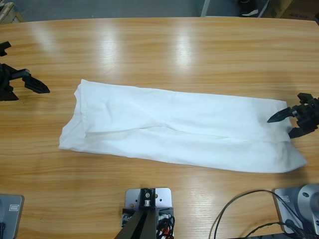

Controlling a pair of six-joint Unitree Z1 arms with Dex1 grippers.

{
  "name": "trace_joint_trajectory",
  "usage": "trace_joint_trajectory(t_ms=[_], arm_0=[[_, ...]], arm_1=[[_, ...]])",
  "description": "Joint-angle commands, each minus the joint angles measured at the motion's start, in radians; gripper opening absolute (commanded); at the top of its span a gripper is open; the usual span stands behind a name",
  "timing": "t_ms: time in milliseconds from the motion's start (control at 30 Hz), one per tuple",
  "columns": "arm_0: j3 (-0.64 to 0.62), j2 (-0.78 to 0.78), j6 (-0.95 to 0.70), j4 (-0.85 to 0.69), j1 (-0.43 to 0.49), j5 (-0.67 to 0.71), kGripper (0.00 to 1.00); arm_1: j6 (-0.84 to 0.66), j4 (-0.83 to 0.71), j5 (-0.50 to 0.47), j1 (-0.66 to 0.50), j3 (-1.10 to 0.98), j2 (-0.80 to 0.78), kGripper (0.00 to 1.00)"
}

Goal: Fold clothes

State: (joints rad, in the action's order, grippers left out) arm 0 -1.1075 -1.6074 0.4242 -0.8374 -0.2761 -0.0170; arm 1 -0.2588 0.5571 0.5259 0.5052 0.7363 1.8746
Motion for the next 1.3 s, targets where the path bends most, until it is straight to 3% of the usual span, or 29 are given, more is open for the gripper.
trace_joint_trajectory(t_ms=[33, 133, 200, 300, 333, 667, 933, 1167, 1300], arm_0=[[0.009, 0.018, 0.006, -0.012, -0.005, -0.015, 0.973], [0.009, 0.018, 0.008, -0.012, -0.004, -0.015, 0.973], [0.009, 0.020, 0.008, -0.012, -0.004, -0.015, 0.973], [0.011, 0.021, 0.008, -0.012, -0.005, -0.017, 0.973], [0.010, 0.021, 0.008, -0.012, -0.004, -0.017, 0.973], [0.015, 0.031, 0.006, -0.012, -0.004, -0.026, 0.973], [0.011, 0.037, 0.003, -0.012, -0.004, -0.026, 0.973], [0.017, 0.050, 0.002, -0.012, -0.004, -0.026, 0.973], [0.021, 0.054, 0.002, -0.012, -0.005, -0.026, 0.973]], arm_1=[[0.050, -0.009, 0.049, 0.015, 0.000, 0.059, 0.439], [0.059, -0.009, 0.054, 0.011, 0.000, 0.067, 0.344], [0.068, -0.009, 0.054, 0.006, 0.000, 0.067, 0.164], [0.072, -0.009, 0.056, 0.003, 0.000, 0.062, 0.091], [0.075, -0.009, 0.056, 0.003, 0.000, 0.058, 0.000], [0.086, -0.013, 0.035, 0.003, 0.005, -0.025, 0.000], [0.152, 0.240, -0.129, 0.003, 0.206, -0.155, 0.000], [0.164, 0.299, -0.218, 0.003, 0.266, -0.175, 0.000], [0.150, 0.330, -0.176, -0.067, 0.255, -0.232, 0.000]])
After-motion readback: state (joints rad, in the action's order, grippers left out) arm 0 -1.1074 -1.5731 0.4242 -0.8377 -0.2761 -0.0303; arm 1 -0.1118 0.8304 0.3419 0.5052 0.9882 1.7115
